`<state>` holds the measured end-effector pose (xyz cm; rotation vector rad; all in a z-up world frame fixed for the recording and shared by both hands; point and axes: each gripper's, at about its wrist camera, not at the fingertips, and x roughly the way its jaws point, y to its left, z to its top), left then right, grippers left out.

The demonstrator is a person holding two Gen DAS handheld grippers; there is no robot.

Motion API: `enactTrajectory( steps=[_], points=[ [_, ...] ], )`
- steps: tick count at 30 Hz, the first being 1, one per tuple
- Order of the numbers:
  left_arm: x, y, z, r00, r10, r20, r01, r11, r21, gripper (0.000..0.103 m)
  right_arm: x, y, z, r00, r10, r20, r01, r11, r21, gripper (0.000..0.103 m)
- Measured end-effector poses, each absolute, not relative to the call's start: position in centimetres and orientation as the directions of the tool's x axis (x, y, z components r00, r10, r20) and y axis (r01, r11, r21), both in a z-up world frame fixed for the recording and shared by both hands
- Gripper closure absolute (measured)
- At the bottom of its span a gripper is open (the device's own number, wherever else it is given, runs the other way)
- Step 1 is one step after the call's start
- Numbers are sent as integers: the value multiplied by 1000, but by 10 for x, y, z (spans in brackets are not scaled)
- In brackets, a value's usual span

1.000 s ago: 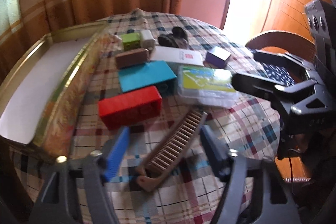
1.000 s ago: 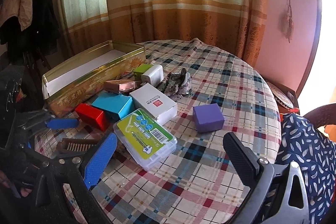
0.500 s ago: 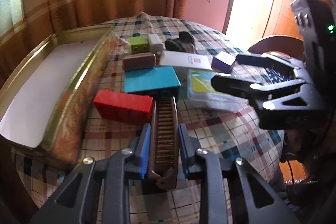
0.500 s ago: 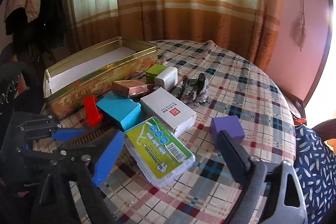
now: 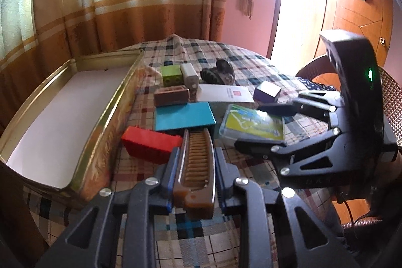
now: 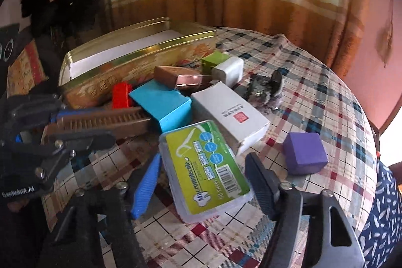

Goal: Organize rigid objects
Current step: 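Lift the brown comb with the left gripper while the right gripper grasps the clear floss box, then carry the comb and floss box in both grippers toward the gold tin tray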

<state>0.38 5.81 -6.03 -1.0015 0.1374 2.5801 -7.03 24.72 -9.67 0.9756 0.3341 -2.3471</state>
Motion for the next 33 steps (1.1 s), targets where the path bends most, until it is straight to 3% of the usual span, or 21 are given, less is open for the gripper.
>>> enactTrajectory(
  steps=[7, 33],
  points=[
    [8, 58, -54, -701, 310, -642, -375, -926, -38, 79, -65, 244, -99, -612, -392, -687, 591, -804, -68, 46],
    [19, 49, -29, -797, 276, -537, -314, -949, -21, 79, -58, 259, -87, -710, -423, -563, 548, -834, -65, 47]
  ],
)
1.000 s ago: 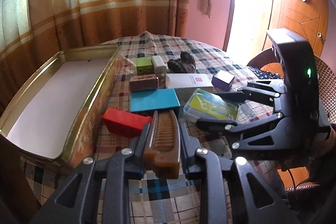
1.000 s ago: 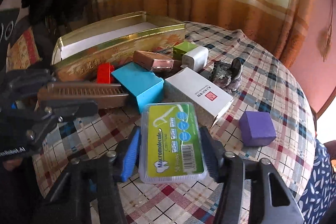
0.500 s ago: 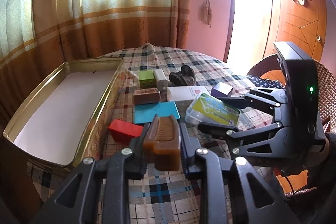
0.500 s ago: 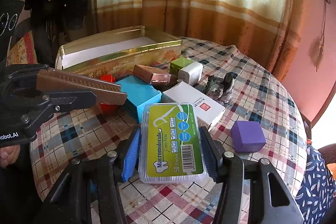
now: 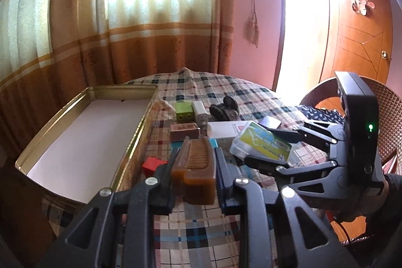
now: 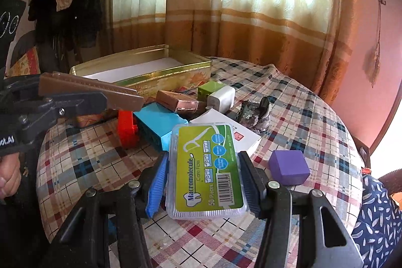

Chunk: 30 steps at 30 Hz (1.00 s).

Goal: Organize rigid objects
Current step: 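Carry the comb and floss box in both grippers toward the gold tin tray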

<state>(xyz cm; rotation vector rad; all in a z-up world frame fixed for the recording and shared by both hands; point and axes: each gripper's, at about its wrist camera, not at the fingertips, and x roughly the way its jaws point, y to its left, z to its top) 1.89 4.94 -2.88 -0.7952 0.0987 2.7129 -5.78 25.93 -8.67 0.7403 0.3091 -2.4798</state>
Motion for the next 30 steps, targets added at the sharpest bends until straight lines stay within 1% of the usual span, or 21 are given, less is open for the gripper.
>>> enactTrajectory(
  steps=[12, 30],
  points=[
    [19, 42, -22, -835, 227, -501, -255, -967, -14, 79, -54, 266, -83, -739, -427, -522, 523, -851, -45, 47],
    [22, 34, -15, -862, 195, -467, -214, -977, -13, 79, -51, 273, -80, -760, -431, -487, 507, -862, -28, 47]
  ],
)
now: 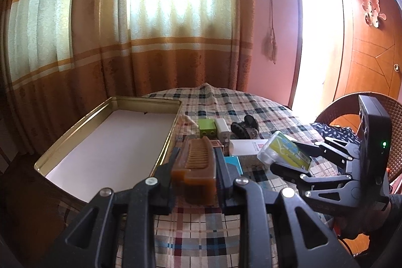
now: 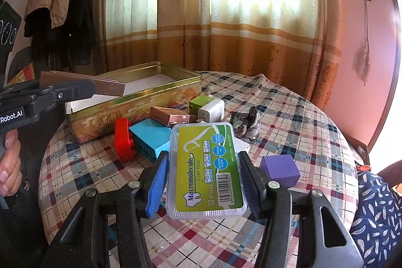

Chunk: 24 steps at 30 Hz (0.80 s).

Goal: Organize rigid objects
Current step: 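Carry the comb and floss box in both grippers toward the gold tin tray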

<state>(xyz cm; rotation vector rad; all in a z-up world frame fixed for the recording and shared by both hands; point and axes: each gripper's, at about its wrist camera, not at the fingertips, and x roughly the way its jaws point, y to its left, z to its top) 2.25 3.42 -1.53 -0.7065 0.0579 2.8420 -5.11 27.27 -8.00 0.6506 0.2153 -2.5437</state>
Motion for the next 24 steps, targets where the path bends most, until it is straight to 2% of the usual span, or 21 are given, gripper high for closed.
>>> enactTrajectory(
  steps=[24],
  points=[
    [25, 23, -10, -896, 140, -421, -146, -989, -18, 79, -45, 277, -76, -791, -438, -428, 497, -867, -31, 47]
  ],
)
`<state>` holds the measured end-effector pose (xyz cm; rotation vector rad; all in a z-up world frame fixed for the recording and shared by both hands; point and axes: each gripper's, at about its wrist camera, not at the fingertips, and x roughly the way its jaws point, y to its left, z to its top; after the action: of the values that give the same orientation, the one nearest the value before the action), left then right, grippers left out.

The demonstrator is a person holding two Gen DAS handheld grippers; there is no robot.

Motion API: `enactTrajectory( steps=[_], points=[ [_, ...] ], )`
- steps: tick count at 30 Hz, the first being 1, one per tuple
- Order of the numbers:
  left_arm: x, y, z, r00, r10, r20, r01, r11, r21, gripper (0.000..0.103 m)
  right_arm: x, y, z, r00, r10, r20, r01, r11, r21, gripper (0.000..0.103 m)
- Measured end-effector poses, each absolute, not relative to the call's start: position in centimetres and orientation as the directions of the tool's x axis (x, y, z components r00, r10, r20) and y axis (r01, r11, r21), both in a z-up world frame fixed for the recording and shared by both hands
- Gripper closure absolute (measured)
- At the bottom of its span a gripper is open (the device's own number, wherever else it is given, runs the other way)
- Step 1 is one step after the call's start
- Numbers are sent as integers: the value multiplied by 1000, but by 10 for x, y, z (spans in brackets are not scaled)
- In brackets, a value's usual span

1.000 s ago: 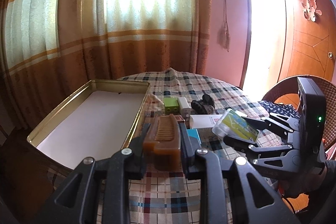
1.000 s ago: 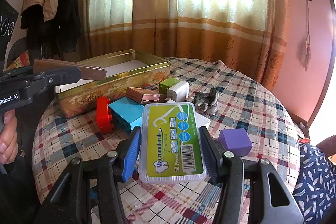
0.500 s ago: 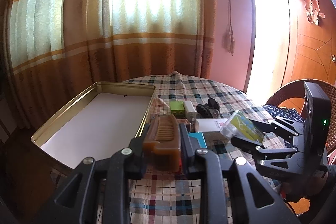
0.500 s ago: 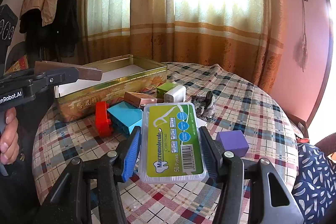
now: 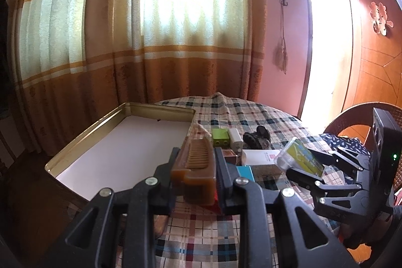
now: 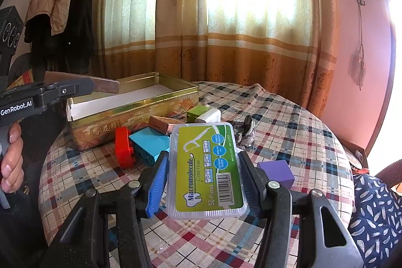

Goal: Organize rigid objects
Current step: 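Carry the comb and floss box in both grippers toward the gold tin tray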

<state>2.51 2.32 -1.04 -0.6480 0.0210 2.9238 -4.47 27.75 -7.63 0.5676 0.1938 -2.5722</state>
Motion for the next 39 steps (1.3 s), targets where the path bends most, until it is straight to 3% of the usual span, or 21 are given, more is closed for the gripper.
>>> enactTrajectory(
  steps=[20, 39],
  points=[
    [20, 8, -6, -917, 76, -391, -68, -997, -34, 79, -33, 266, -74, -814, -422, -399, 505, -853, -128, 47],
    [3, -27, -8, -918, -10, -396, 37, -998, -59, 79, -36, 247, -52, -787, -472, -398, 550, -828, -107, 46]
  ],
)
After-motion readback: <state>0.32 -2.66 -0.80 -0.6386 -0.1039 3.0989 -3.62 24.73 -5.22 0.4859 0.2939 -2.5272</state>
